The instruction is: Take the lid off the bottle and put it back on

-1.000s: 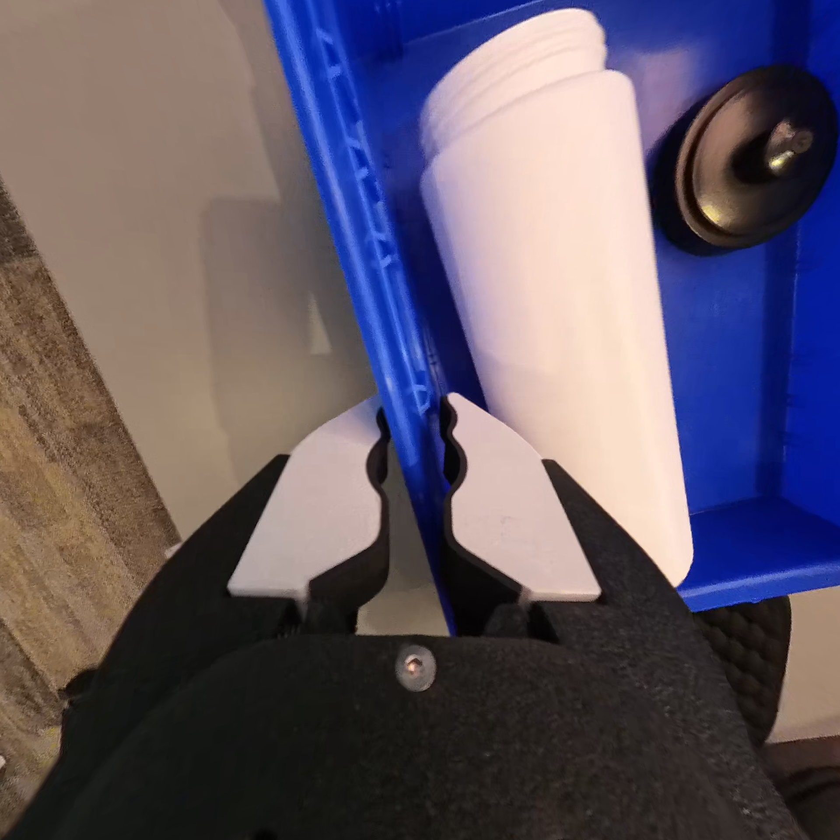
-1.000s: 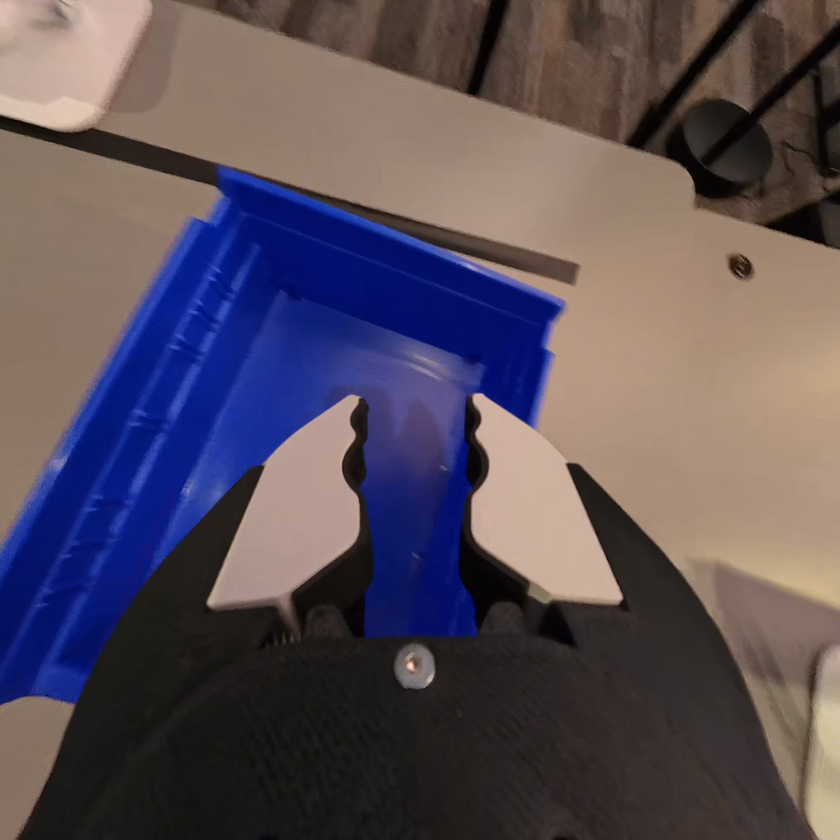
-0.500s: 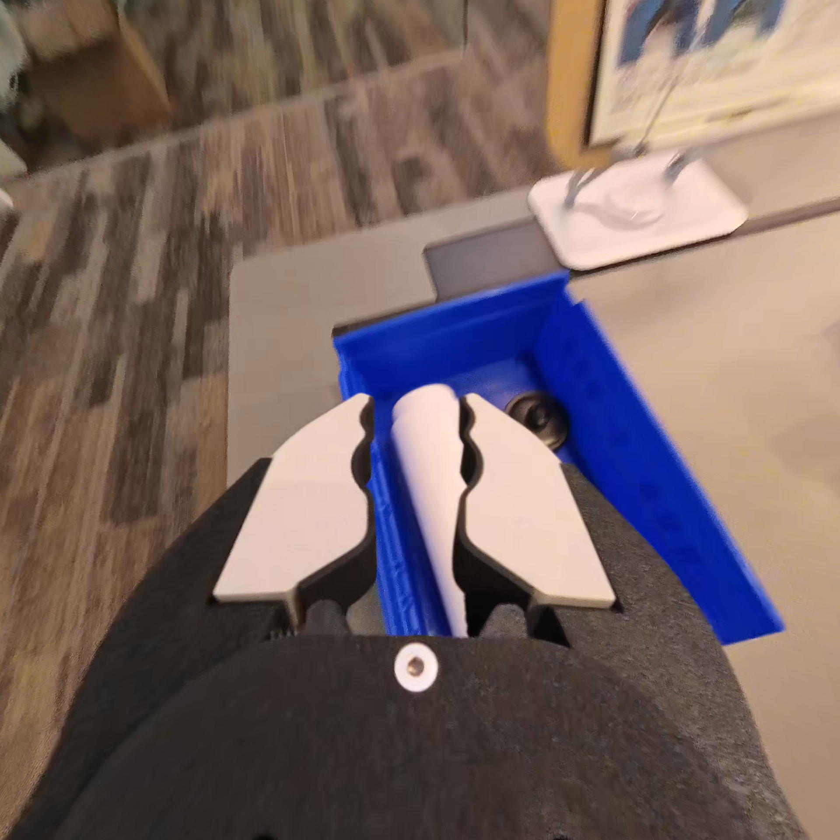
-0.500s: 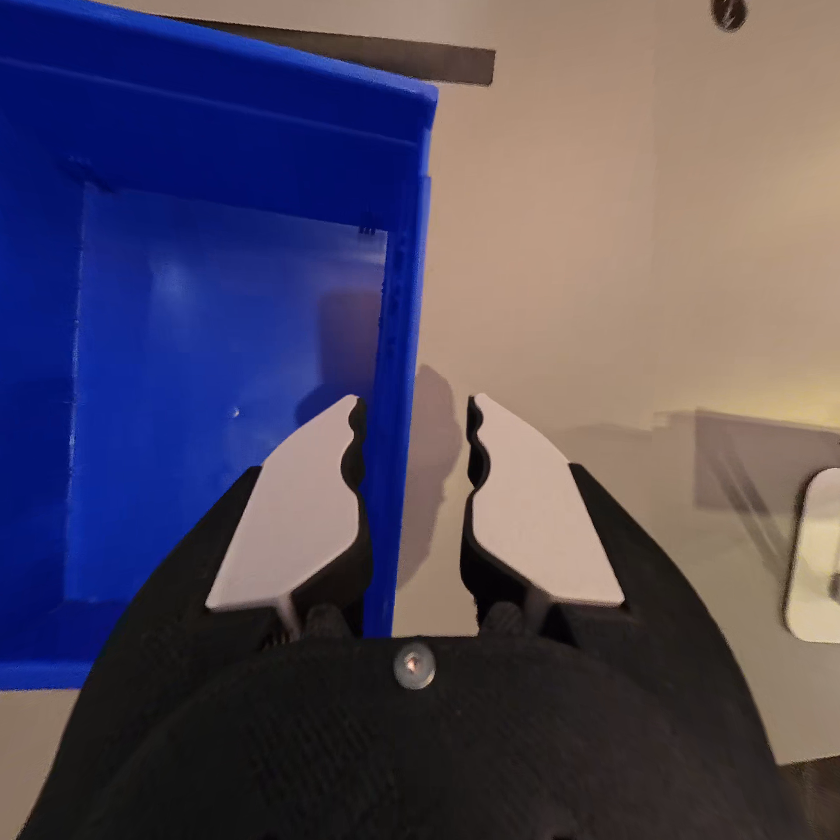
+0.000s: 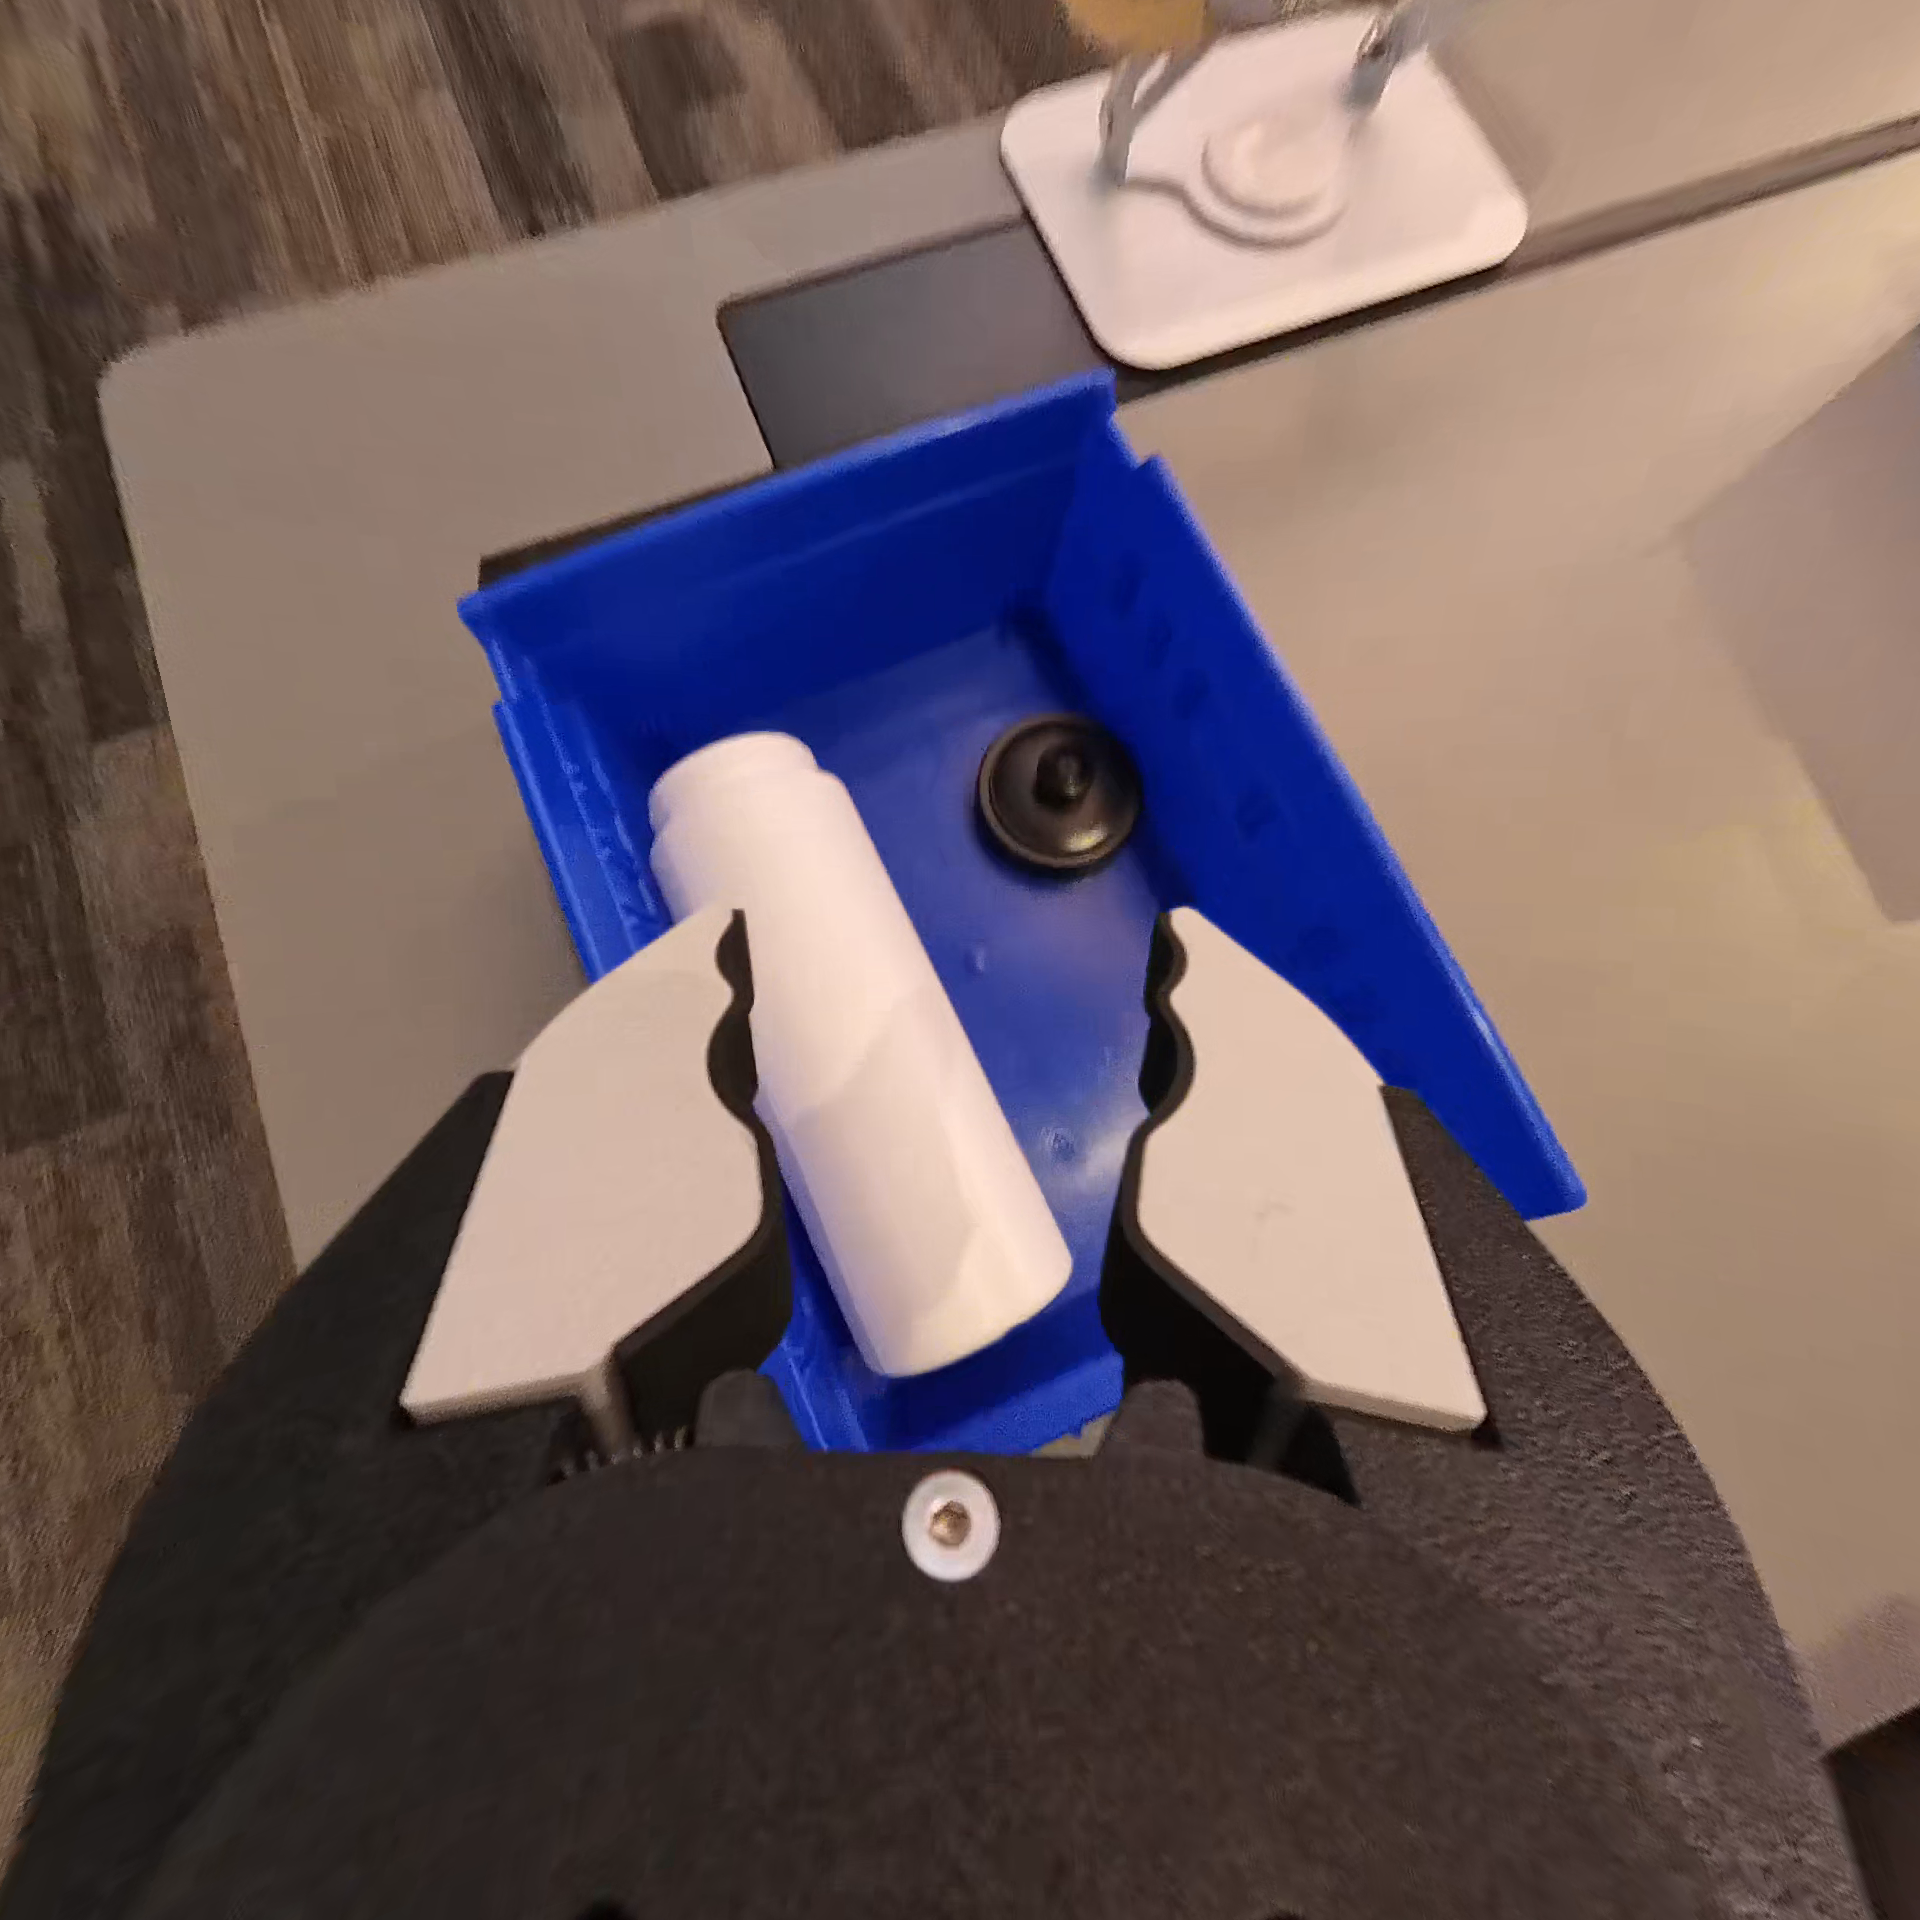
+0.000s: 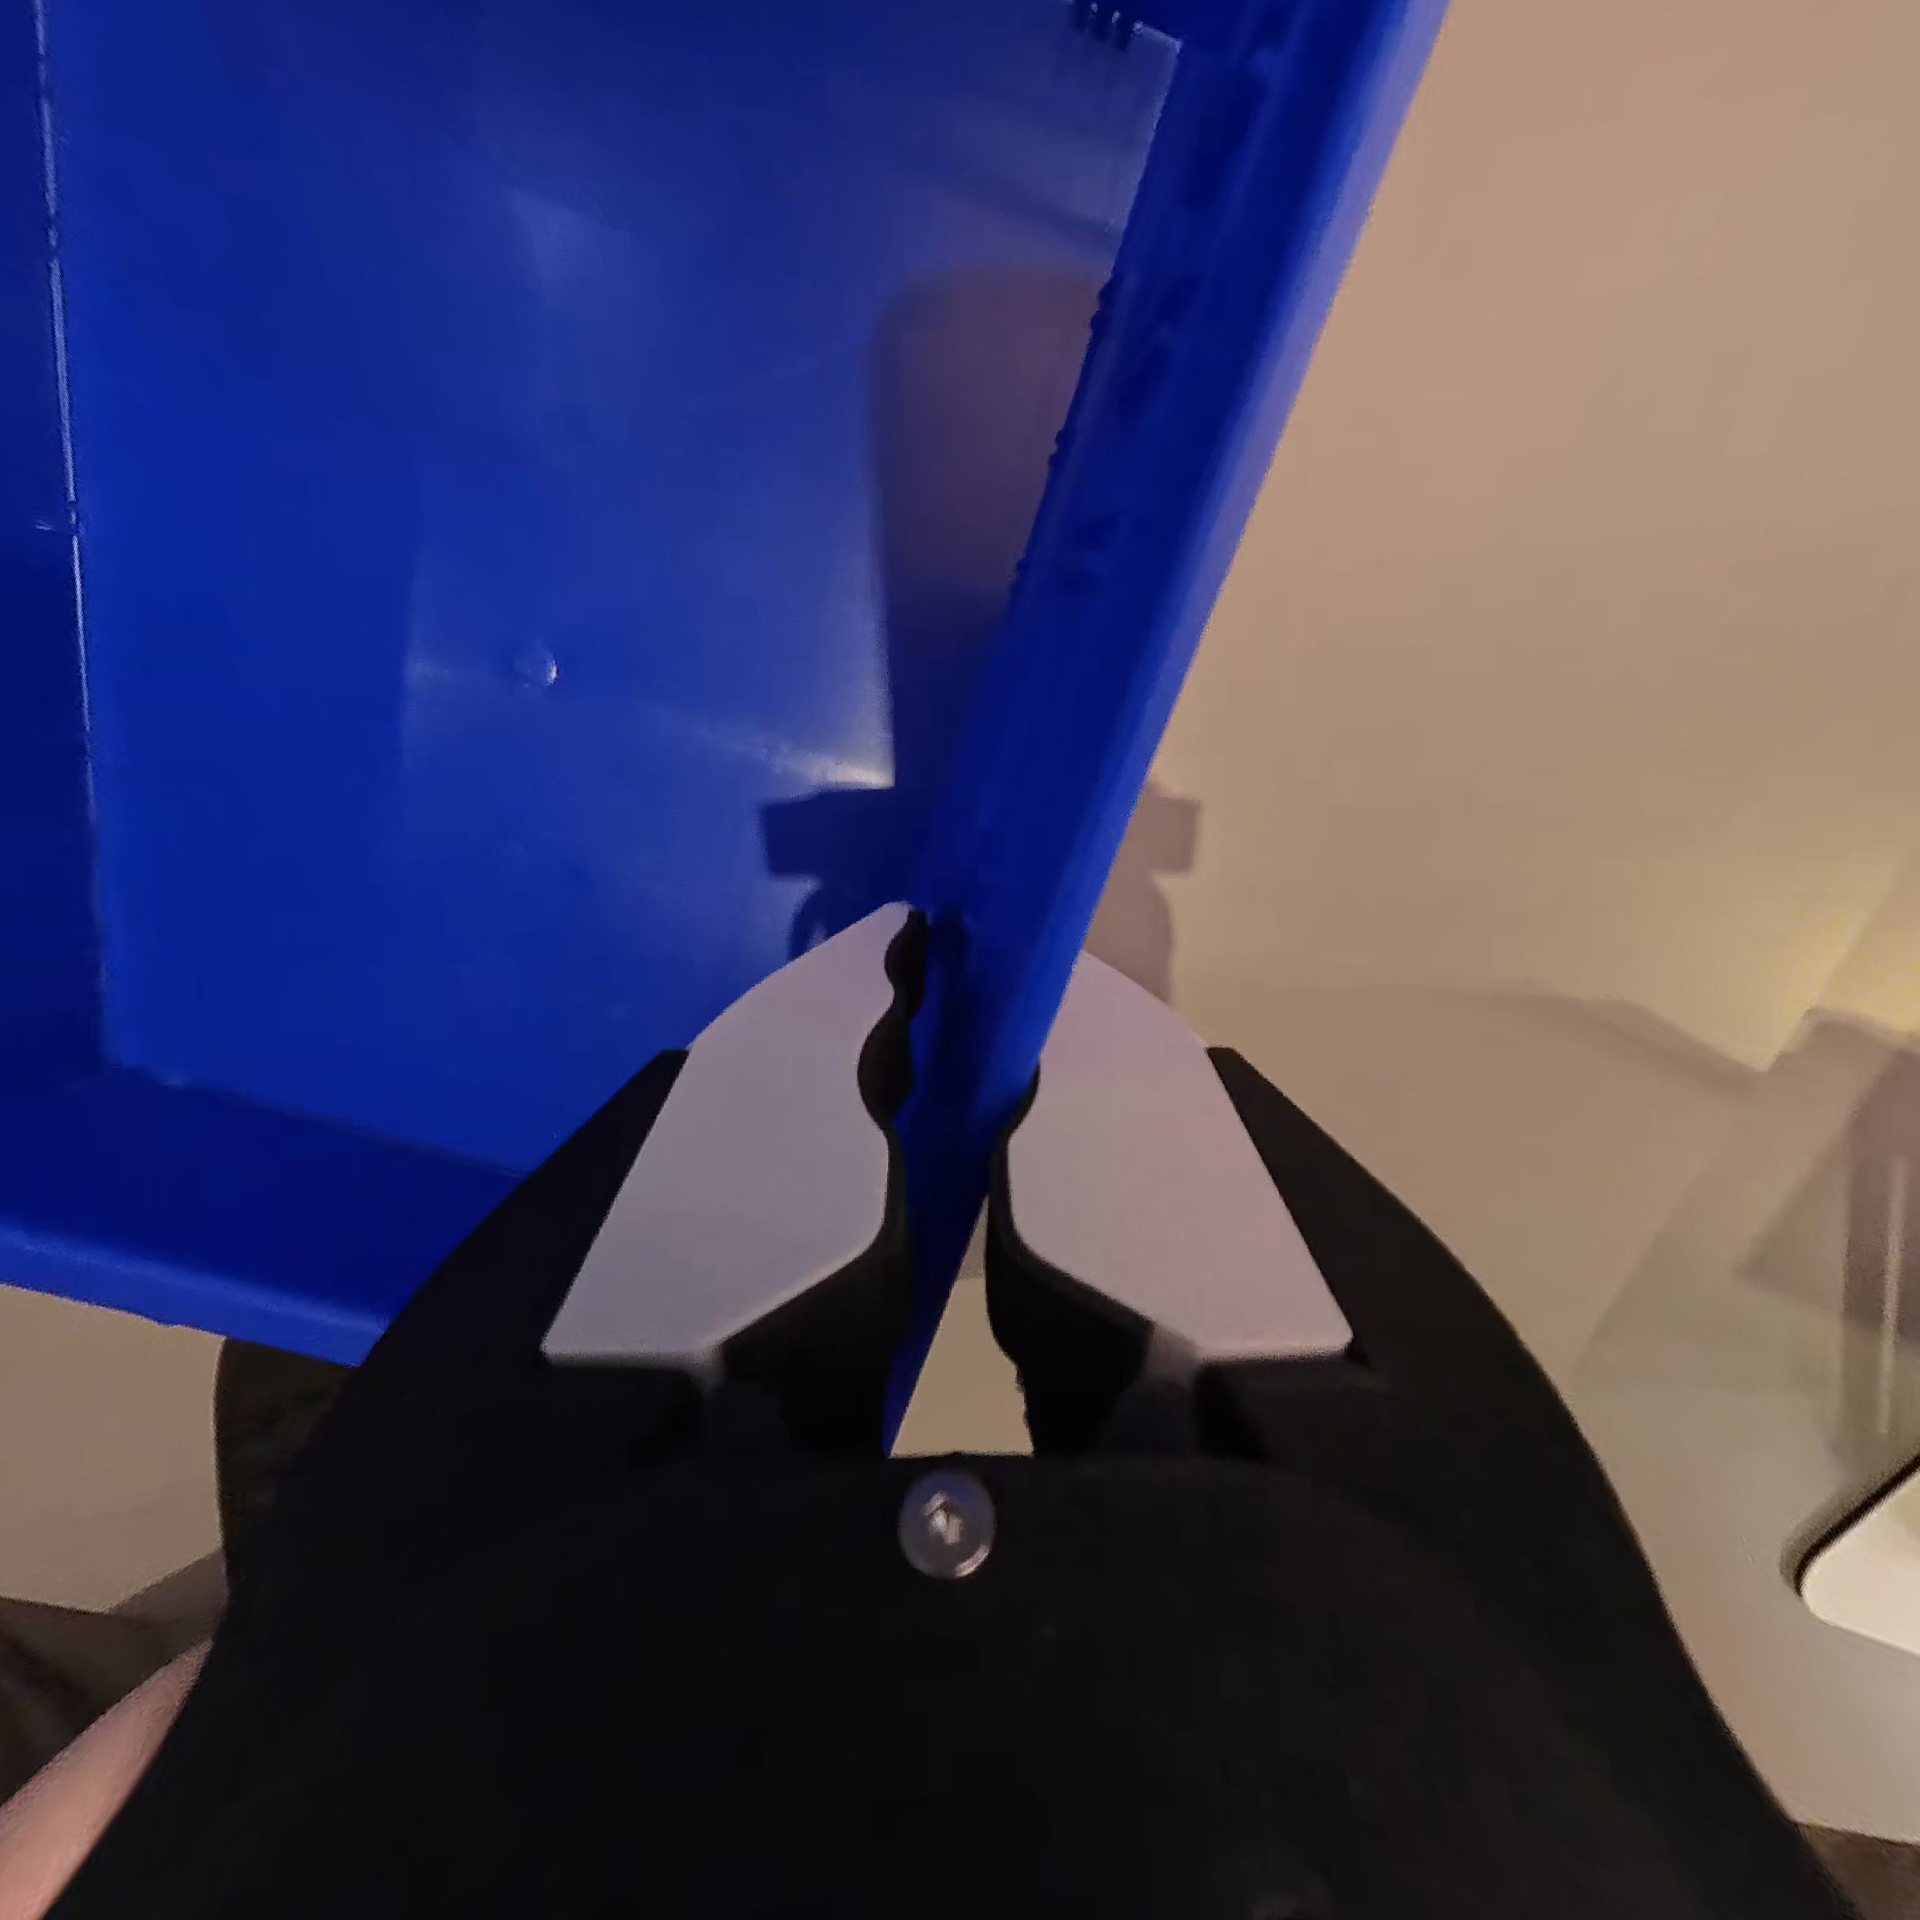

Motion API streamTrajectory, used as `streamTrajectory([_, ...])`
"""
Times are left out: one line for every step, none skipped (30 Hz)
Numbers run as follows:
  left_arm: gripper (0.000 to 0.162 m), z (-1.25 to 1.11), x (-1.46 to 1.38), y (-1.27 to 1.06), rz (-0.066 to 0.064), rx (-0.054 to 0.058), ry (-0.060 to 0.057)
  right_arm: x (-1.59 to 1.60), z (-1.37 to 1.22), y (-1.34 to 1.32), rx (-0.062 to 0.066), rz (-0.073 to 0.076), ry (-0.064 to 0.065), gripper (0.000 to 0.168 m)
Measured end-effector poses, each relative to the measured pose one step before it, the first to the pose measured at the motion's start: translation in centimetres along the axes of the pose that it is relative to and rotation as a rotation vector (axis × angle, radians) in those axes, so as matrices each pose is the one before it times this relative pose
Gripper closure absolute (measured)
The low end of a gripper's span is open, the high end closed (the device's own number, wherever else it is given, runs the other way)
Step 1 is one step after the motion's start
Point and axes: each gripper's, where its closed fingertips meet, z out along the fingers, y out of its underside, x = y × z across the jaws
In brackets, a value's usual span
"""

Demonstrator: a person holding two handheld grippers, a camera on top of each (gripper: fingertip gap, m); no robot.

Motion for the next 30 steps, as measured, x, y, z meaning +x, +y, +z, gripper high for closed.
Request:
streamTrajectory([0.089, 0.363, -0.162, 0.484, -0.005, -0.0338, -0.011, 0.076, 0.006, -0.035, 0.0033, -0.0022, -0.007, 0.157])
streamTrajectory([0.089, 0.342, -0.154, 0.398, -0.0047, -0.0274, -0.0114, 0.058, 0.005, -0.018, 0.001, -0.0024, -0.0042, 0.157])
streamTrajectory([0.092, 0.318, -0.224, 0.367, -0.0079, -0.0273, -0.0152, 0.055, -0.001, -0.015, -0.001, -0.0051, 0.0008, 0.157])
streamTrajectory([0.094, 0.326, -0.276, 0.459, -0.0093, -0.033, -0.0198, 0.043, 0.005, -0.014, -0.0025, -0.0043, 0.003, 0.157])
streamTrajectory([0.093, 0.352, -0.335, 0.474, -0.0053, -0.0346, -0.026, 0.04, 0.011, 0.002, -0.0023, -0.0016, 0.0029, 0.157])
streamTrajectory([0.092, 0.361, -0.357, 0.377, -0.001, -0.03, -0.0288, 0.025, 0.018, -0.016, 0.0006, 0.0, 0.0048, 0.157])
streamTrajectory([0.092, 0.366, -0.223, 0.306, 0.0004, -0.0281, -0.0248, 0.116, 0.053, -0.025, 0.0038, -0.0024, 0.0136, 0.155])
streamTrajectory([0.092, 0.36, -0.103, 0.23, -0.0002, -0.0254, -0.0198, 0.244, 0.101, 0.01, -0.0016, -0.006, 0.025, 0.151])
streamTrajectory([0.092, 0.371, 0.042, 0.2, 0.0005, -0.0246, -0.0128, 0.283, 0.064, 0.1, -0.0121, -0.0023, 0.0283, 0.145])
streamTrajectory([0.092, 0.368, 0.059, 0.158, 0.0027, -0.0232, -0.0122, 0.214, -0.066, 0.048, -0.0092, 0.0028, 0.0229, 0.14])
streamTrajectory([0.093, 0.398, 0.05, 0.24, -0.0022, -0.0265, -0.0108, 0.172, -0.233, -0.117, 0.0032, 0.0044, 0.0195, 0.138])
streamTrajectory([0.093, 0.422, -0.011, 0.328, -0.0066, -0.0342, -0.0133, 0.242, -0.388, -0.208, 0.0129, 0.0051, 0.0229, 0.136])
streamTrajectory([0.092, 0.421, -0.126, 0.265, -0.0022, -0.0307, -0.0188, 0.331, -0.509, -0.29, 0.0189, 0.0084, 0.027, 0.134])
streamTrajectory([0.093, 0.424, -0.138, 0.191, -0.0033, -0.0245, -0.0183, 0.443, -0.607, -0.331, 0.0225, 0.0116, 0.0325, 0.133])
streamTrajectory([0.095, 0.433, 0.017, 0.262, -0.0041, -0.0287, -0.007, 0.398, -0.639, -0.326, 0.0234, 0.0119, 0.0287, 0.129])
streamTrajectory([0.096, 0.429, 0.107, 0.301, -0.0031, -0.0295, 0.001, 0.216, -0.651, -0.326, 0.0235, 0.0098, 0.017, 0.128])
streamTrajectory([0.094, 0.401, 0.032, 0.177, 0.0012, -0.0225, -0.0015, 0.159, -0.65, -0.355, 0.0251, 0.0056, 0.0158, 0.128])
streamTrajectory([0.093, 0.332, -0.072, 0.006, 0.0002, -0.0106, -0.0079, 0.179, -0.636, -0.371, 0.0254, 0.0033, 0.0177, 0.128])
streamTrajectory([0.094, 0.286, -0.033, 0.012, -0.0063, -0.0086, -0.0023, 0.157, -0.604, -0.368, 0.024, 0.0048, 0.0163, 0.128])
streamTrajectory([0.093, 0.269, -0.03, 0.007, -0.0083, -0.0091, -0.0006, 0.126, -0.565, -0.369, 0.0227, 0.0061, 0.0134, 0.128])
streamTrajectory([0.093, 0.256, -0.136, 0.018, -0.0065, -0.0083, -0.0081, 0.087, -0.524, -0.387, 0.0231, 0.0041, 0.0108, 0.127])
streamTrajectory([0.092, 0.251, -0.181, 0.038, -0.0047, -0.01, -0.0117, 0.026, -0.456, -0.405, 0.0242, 0.0013, 0.0083, 0.127])
streamTrajectory([0.092, 0.281, -0.105, 0.064, -0.0051, -0.0108, -0.0071, -0.027, -0.396, -0.402, 0.023, 0.0017, 0.005, 0.127])
streamTrajectory([0.092, 0.295, 0.039, 0.059, -0.0053, -0.0113, 0.0019, -0.069, -0.307, -0.349, 0.0189, 0.0028, 0.0014, 0.127])
streamTrajectory([0.091, 0.312, 0.044, -0.03, -0.0038, -0.0067, 0.0029, -0.144, -0.22, -0.296, 0.014, 0.0002, -0.0019, 0.127])
streamTrajectory([0.091, 0.302, 0.03, -0.113, -0.0024, -0.0023, 0.0011, -0.189, -0.134, -0.201, 0.0084, -0.0048, -0.0036, 0.127])
streamTrajectory([0.092, 0.321, 0.125, -0.12, -0.002, -0.0024, 0.0077, -0.178, -0.051, -0.105, 0.0022, -0.0074, -0.0016, 0.128])
streamTrajectory([0.092, 0.331, 0.187, -0.052, -0.0036, -0.0055, 0.011, -0.152, 0.028, -0.052, -0.0027, -0.0072, 0.0008, 0.127])
streamTrajectory([0.091, 0.339, 0.073, 0.003, -0.0032, -0.0091, 0.0046, -0.147, 0.079, -0.029, -0.0049, -0.0071, 0.0004, 0.127])
streamTrajectory([0.09, 0.293, -0.159, 0.053, -0.0031, -0.011, -0.01, -0.187, 0.099, -0.037, -0.0047, -0.0075, -0.0013, 0.127])
